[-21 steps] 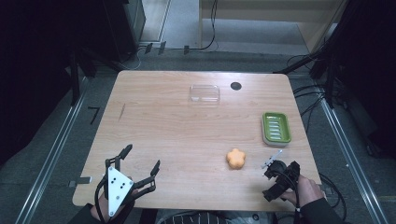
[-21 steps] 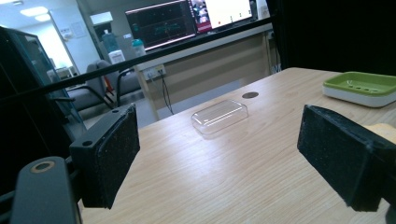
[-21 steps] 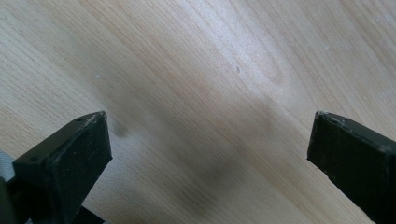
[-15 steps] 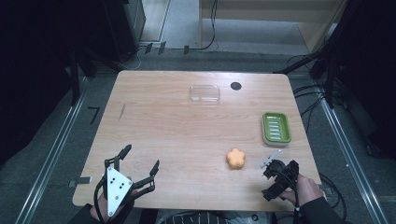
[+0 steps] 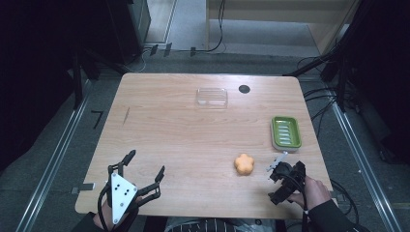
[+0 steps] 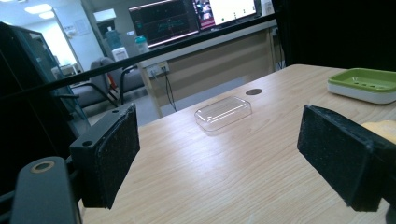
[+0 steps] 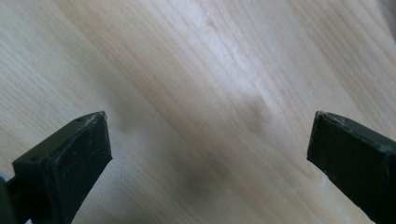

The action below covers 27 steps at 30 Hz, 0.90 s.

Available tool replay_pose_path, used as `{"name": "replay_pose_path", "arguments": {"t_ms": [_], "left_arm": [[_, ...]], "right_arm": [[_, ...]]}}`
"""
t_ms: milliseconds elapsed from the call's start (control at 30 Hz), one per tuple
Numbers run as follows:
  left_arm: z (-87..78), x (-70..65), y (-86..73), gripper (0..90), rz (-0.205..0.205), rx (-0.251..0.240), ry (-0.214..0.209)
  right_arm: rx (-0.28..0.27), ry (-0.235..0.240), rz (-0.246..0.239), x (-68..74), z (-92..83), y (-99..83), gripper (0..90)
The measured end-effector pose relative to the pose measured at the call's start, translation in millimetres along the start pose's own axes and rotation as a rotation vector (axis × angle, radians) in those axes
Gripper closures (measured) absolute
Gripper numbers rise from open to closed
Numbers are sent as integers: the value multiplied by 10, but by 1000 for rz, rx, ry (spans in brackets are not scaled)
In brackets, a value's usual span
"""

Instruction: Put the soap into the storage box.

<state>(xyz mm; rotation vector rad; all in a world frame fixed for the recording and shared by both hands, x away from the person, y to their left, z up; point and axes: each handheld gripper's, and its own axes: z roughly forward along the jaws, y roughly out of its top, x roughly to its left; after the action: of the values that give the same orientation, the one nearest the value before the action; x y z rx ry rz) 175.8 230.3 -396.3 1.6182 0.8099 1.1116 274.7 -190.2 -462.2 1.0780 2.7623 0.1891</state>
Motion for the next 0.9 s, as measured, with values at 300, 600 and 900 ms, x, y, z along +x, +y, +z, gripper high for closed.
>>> {"name": "replay_pose_path", "arguments": {"t_ms": [300, 600, 900], "left_arm": [[-20, 9, -3, 130, -4, 14, -4], [-98, 30, -10, 130, -9, 6, 16], [-102, 53, -23, 130, -22, 9, 31]], "right_arm": [[-12, -1, -42, -4, -7, 148, 0], [-45, -1, -75, 3, -32, 286, 0], [-44, 10, -133, -15, 13, 464, 0]]}}
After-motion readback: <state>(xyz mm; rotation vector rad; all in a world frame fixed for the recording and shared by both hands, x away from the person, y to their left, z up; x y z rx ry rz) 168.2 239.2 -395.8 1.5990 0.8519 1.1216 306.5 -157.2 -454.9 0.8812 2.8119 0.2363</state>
